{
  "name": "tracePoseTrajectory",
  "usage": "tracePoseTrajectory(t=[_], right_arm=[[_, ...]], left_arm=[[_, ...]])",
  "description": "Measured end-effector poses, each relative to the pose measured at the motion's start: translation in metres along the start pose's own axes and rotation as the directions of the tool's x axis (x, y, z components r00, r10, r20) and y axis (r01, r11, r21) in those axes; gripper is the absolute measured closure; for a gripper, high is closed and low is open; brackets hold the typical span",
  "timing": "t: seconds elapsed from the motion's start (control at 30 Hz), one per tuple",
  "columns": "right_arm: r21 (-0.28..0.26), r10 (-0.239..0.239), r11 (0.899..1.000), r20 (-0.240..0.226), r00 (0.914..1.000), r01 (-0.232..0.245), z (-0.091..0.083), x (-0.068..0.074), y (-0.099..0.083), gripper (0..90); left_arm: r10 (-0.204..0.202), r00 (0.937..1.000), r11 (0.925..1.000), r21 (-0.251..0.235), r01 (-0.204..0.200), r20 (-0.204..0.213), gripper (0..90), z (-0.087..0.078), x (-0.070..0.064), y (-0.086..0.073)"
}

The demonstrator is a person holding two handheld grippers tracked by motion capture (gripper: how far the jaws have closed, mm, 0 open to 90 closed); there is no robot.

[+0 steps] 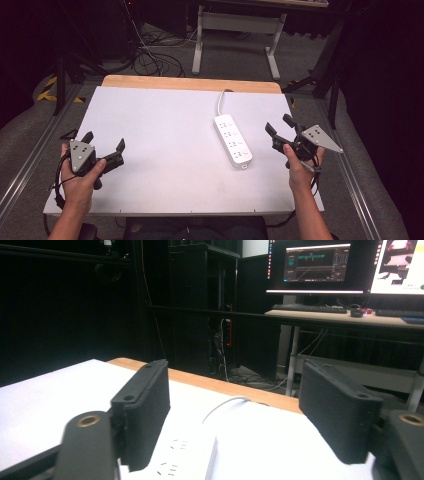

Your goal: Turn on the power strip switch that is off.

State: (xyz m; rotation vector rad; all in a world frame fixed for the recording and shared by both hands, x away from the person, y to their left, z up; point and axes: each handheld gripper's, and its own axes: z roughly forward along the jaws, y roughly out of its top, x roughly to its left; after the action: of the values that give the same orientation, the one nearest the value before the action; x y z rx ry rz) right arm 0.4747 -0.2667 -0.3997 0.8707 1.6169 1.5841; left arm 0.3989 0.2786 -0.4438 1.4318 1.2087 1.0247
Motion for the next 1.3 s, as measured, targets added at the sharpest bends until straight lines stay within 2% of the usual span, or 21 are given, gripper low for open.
tracePoseTrajectory(t=[0.17,0.2,0.23,0.27,0.3,0.33,0.43,0.53,1.03,1.3], right_arm=[[-0.003,0.001,1.0,0.009,1.0,-0.001,0.0,0.0,-0.001,20.2],[-0.003,-0.013,1.0,0.008,0.9999,0.013,0.0,0.0,-0.002,16.0],[-0.003,-0.013,1.0,0.008,0.9999,0.013,0.0,0.0,-0.002,16.0],[-0.017,-0.034,0.999,-0.011,0.9994,0.034,-0.001,-0.001,-0.003,7.7],[-0.017,-0.034,0.999,-0.011,0.9994,0.034,-0.001,-0.001,-0.003,7.7],[-0.04,-0.072,0.997,-0.049,0.9962,0.07,-0.003,-0.002,-0.006,1.6],[-0.044,-0.064,0.997,-0.044,0.997,0.062,-0.005,-0.003,-0.007,1.6],[-0.055,-0.03,0.998,-0.023,0.9993,0.028,-0.007,-0.007,-0.009,0.7],[-0.055,-0.037,0.998,-0.004,0.9993,0.037,-0.007,-0.01,-0.012,0.6],[-0.061,-0.033,0.998,-0.012,0.9994,0.032,-0.006,-0.01,-0.013,0.9]], left_arm=[[0.003,1.0,1.0,0.002,-0.003,0.003,4.2,-0.001,0.0,0.0],[0.001,1.0,1.0,-0.001,-0.001,0.002,4.2,-0.001,0.0,0.0],[0.002,1.0,1.0,-0.002,-0.002,0.001,4.2,-0.001,0.0,0.0],[0.001,1.0,1.0,-0.002,-0.001,-0.001,4.2,-0.001,0.0,0.0],[-0.001,1.0,1.0,-0.001,0.001,0.001,4.2,-0.001,0.0,0.0],[0.0,1.0,1.0,-0.002,0.0,-0.001,4.2,-0.001,0.0,0.0],[-0.003,1.0,1.0,-0.002,0.003,-0.003,4.1,-0.001,0.001,0.0],[-0.003,1.0,1.0,-0.004,0.003,-0.004,3.9,-0.001,0.001,0.0],[-0.002,1.0,1.0,-0.001,0.002,-0.003,3.6,0.001,0.001,0.0],[-0.002,1.0,1.0,0.0,0.002,-0.002,3.6,0.0,0.001,0.0]])
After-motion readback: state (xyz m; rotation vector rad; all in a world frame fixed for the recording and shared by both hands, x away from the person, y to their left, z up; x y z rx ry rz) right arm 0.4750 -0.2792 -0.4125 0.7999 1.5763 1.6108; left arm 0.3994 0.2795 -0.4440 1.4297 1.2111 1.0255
